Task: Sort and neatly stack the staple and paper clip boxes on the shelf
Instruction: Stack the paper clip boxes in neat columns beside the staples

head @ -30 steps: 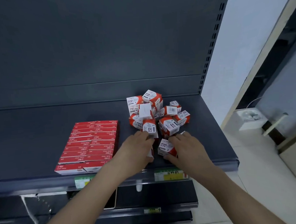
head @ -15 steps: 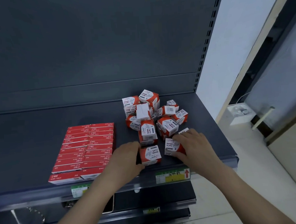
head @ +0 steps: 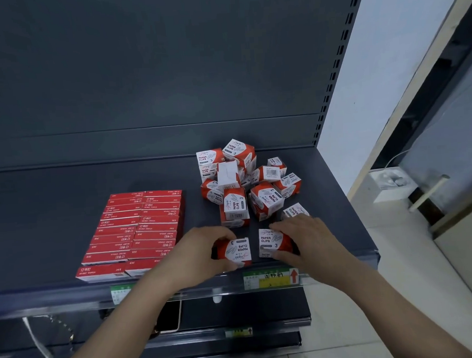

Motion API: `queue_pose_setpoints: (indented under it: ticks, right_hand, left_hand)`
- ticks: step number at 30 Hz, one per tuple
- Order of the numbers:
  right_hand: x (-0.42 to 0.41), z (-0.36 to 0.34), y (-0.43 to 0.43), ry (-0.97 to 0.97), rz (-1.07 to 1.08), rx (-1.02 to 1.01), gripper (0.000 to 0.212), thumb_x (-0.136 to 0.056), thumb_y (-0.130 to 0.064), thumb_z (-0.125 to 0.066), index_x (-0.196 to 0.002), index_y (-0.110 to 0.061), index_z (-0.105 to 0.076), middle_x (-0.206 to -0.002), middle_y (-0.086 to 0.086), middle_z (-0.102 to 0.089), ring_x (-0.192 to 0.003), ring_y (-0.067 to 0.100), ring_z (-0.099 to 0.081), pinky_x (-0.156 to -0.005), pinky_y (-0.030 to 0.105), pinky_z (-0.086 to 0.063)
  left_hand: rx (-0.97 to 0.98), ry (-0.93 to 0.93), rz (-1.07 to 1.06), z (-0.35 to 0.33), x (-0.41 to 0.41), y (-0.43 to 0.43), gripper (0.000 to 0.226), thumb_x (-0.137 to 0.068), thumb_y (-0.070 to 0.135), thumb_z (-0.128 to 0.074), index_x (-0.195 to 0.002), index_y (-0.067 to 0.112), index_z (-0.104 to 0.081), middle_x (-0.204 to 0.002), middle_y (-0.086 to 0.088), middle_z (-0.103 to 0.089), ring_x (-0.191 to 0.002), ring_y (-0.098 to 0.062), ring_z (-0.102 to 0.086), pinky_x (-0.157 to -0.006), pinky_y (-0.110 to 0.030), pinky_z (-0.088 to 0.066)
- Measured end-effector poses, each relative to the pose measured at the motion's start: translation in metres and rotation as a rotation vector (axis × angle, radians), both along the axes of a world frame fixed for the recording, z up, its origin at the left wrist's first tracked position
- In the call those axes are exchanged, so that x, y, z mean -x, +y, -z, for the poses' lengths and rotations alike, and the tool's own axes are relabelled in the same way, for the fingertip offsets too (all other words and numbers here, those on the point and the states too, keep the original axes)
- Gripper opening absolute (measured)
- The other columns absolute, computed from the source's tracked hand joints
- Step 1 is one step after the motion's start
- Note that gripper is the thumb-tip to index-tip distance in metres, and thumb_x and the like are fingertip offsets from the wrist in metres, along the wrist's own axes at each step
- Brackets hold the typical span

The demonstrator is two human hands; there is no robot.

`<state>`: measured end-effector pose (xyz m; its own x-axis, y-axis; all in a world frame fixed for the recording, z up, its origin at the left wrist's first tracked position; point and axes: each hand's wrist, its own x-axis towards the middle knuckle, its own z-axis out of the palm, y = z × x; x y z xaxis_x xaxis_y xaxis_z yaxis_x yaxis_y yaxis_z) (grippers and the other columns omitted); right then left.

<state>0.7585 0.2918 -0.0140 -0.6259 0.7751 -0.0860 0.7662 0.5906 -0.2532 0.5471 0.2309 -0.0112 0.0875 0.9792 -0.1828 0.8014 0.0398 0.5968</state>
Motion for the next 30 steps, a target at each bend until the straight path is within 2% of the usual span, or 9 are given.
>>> queue_pose_setpoints:
  ticks: [2,5,10,15,18,22,24,27,30]
  right_hand:
    - [0.001,-0.001,-0.001,0.012,-0.017,-0.02,0.054,-0.089,-0.051,-0.051,-0.138,-0.033,-0.037,-0.141,-0.014,-0.044,-0.13,0.007,-0.036,-0.109,0.025,-0.02]
    - [0.01,-0.007,-0.004,0.134,-0.014,-0.029,0.054,-0.088,-0.05,-0.054,-0.137,-0.032,-0.04,-0.139,-0.013,-0.046,-0.128,0.007,-0.039,-0.107,0.023,-0.023]
    - [0.038,-0.018,-0.007,0.257,-0.076,-0.08,0.05,-0.089,-0.043,-0.057,-0.135,-0.026,-0.046,-0.138,-0.008,-0.048,-0.128,0.009,-0.038,-0.1,0.016,-0.021]
    - [0.036,-0.02,-0.012,0.342,-0.056,-0.043,0.05,-0.086,-0.041,-0.061,-0.133,-0.03,-0.046,-0.136,-0.012,-0.049,-0.126,0.005,-0.04,-0.092,0.004,-0.017]
    - [0.039,-0.014,-0.013,0.404,-0.044,0.102,0.05,-0.084,-0.034,-0.066,-0.13,-0.028,-0.048,-0.132,-0.012,-0.052,-0.122,0.004,-0.045,-0.098,0.011,-0.028]
    - [0.054,0.003,-0.021,0.46,-0.087,0.238,0.053,-0.082,-0.032,-0.069,-0.13,-0.023,-0.05,-0.128,-0.007,-0.055,-0.116,0.005,-0.05,-0.103,0.025,-0.043]
    - [0.049,0.006,-0.022,0.496,-0.082,0.216,0.055,-0.08,-0.038,-0.07,-0.129,-0.026,-0.049,-0.126,-0.013,-0.053,-0.115,0.0,-0.048,-0.1,0.02,-0.042]
    - [0.021,-0.001,-0.012,0.562,0.147,0.098,0.046,-0.078,-0.044,-0.07,-0.118,-0.028,-0.054,-0.111,-0.021,-0.053,-0.103,-0.005,-0.048,-0.088,0.01,-0.041]
    - [-0.012,-0.001,0.007,0.435,0.421,-0.012,0.058,-0.077,-0.046,-0.07,-0.126,-0.024,-0.049,-0.127,-0.007,-0.052,-0.117,0.01,-0.049,-0.094,0.022,-0.041]
  left_hand:
    - [-0.007,0.01,0.002,0.0,0.0,-0.002,0.05,-0.075,0.032,-0.075,-0.121,0.03,-0.054,-0.118,0.014,-0.06,-0.101,0.0,-0.054,-0.078,-0.008,-0.042]
    - [-0.025,-0.042,-0.054,-0.005,0.004,-0.003,0.07,-0.067,0.036,-0.081,-0.129,0.029,-0.049,-0.127,0.014,-0.055,-0.113,-0.003,-0.053,-0.095,-0.021,-0.045]
    - [-0.023,-0.12,-0.044,-0.008,0.009,-0.003,0.074,-0.061,0.031,-0.085,-0.125,0.028,-0.048,-0.122,0.014,-0.06,-0.111,-0.003,-0.057,-0.098,-0.03,-0.049]
    - [-0.017,-0.113,-0.034,0.002,0.01,-0.003,0.072,-0.064,0.024,-0.084,-0.125,0.027,-0.047,-0.119,0.011,-0.061,-0.107,-0.004,-0.059,-0.094,-0.031,-0.051]
    - [-0.04,-0.177,-0.065,0.003,0.01,-0.003,0.076,-0.06,0.021,-0.086,-0.121,0.028,-0.042,-0.112,0.013,-0.061,-0.101,-0.002,-0.06,-0.088,-0.023,-0.053]
    - [-0.099,-0.102,-0.047,0.0,0.01,-0.005,0.074,-0.057,0.029,-0.087,-0.115,0.034,-0.041,-0.104,0.018,-0.058,-0.093,0.001,-0.059,-0.075,-0.012,-0.05]
    - [-0.11,-0.047,-0.02,0.001,0.01,-0.005,0.061,-0.06,0.03,-0.085,-0.109,0.034,-0.05,-0.097,0.019,-0.059,-0.088,-0.001,-0.06,-0.073,-0.013,-0.049]
    - [-0.089,-0.013,-0.028,0.001,0.012,-0.004,0.044,-0.065,0.029,-0.083,-0.101,0.033,-0.056,-0.088,0.019,-0.061,-0.079,0.0,-0.06,-0.065,-0.008,-0.044]
    - [-0.064,-0.02,-0.027,0.0,0.012,-0.002,0.042,-0.065,0.028,-0.083,-0.097,0.032,-0.057,-0.085,0.02,-0.063,-0.076,0.004,-0.061,-0.063,-0.006,-0.044]
